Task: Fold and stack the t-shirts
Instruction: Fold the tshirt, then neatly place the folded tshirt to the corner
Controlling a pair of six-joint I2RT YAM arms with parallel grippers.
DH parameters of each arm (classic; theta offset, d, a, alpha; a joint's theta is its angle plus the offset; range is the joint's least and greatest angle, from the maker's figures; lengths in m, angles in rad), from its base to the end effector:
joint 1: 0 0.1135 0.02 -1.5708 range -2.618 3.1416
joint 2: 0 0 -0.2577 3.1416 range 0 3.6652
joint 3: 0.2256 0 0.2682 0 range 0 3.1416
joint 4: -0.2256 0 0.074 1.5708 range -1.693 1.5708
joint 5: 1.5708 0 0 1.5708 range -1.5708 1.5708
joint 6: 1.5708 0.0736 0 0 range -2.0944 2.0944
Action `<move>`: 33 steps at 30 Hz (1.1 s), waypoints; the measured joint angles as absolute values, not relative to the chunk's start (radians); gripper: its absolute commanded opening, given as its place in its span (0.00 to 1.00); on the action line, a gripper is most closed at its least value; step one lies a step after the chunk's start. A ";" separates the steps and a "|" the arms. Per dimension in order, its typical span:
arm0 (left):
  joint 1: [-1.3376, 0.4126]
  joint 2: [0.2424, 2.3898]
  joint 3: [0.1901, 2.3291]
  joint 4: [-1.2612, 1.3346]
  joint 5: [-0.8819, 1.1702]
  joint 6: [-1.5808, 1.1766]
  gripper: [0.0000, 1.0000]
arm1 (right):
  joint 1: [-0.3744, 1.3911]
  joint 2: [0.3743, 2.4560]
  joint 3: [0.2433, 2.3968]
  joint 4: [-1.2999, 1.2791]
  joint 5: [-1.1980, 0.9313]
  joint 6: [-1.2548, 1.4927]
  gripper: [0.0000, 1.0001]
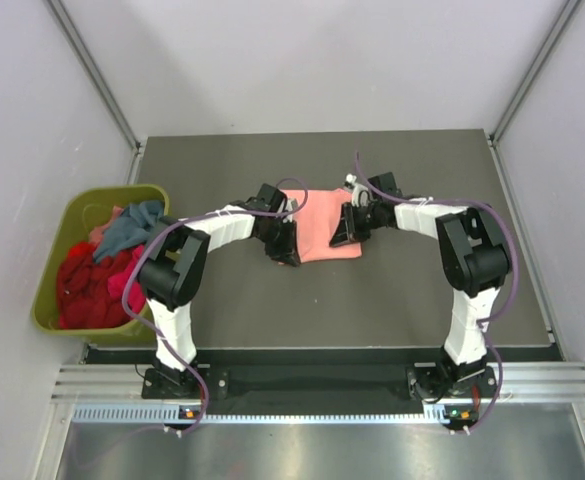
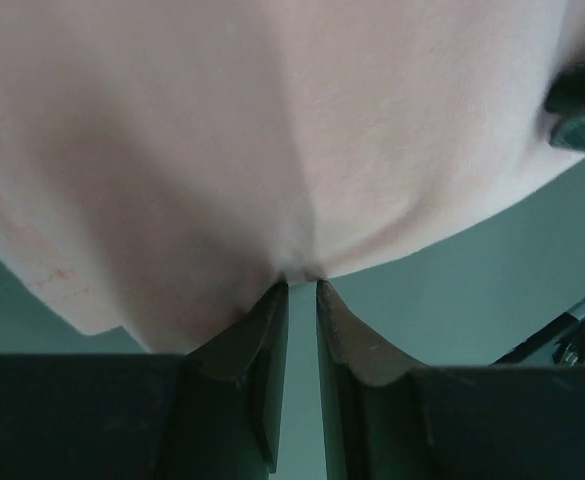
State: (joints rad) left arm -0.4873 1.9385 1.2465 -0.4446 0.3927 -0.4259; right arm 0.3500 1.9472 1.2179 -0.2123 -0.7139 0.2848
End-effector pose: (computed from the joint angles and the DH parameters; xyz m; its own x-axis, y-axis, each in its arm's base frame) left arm 0.3508 -0.2178 0.1046 -0.9675 0.0807 -0.2397 0.1923 0.8503 -0.4900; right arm 0.3836 0.1913 0.1189 -0.9034 -0.1037 -0.4160 -0.3827 0.6325 0.6734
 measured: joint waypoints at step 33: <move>-0.330 1.800 1.358 -0.614 0.498 -0.314 0.28 | 0.233 2.132 1.626 -0.457 -0.450 0.165 0.57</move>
